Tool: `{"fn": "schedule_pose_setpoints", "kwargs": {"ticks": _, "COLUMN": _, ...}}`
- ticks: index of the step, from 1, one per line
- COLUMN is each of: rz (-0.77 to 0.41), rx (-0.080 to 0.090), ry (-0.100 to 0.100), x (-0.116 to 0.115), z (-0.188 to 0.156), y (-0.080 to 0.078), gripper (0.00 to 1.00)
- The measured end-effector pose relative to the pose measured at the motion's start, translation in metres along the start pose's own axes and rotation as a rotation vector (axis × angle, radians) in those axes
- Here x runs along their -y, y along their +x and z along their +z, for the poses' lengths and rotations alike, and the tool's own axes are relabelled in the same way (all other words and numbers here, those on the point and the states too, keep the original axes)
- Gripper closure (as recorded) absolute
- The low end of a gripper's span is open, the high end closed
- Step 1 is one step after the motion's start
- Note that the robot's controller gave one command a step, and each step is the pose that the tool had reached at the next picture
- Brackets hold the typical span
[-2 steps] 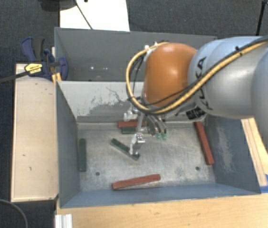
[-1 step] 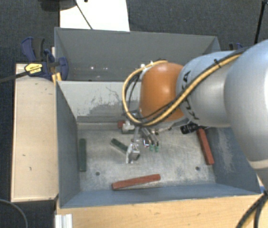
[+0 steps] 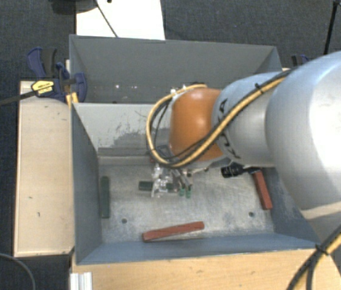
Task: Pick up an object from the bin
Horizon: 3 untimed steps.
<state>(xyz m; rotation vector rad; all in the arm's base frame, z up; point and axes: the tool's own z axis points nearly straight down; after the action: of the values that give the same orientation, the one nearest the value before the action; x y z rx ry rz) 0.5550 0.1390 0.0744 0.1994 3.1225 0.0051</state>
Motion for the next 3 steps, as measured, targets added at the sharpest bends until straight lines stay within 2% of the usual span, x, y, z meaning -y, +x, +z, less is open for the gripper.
{"fn": "schedule_pose_setpoints", "kwargs": {"ticks": 2, "rz": 0.000, "rx": -0.006, "ry": 0.002, "x": 0.000, "z": -0.003, "y": 0.001, "gripper": 1.00}}
{"fn": "schedule_pose_setpoints", "kwargs": {"ticks": 3, "rz": 0.000, "rx": -0.019, "ry": 0.006, "x": 0.001, "z": -0.021, "y": 0.004, "gripper": 1.00}}
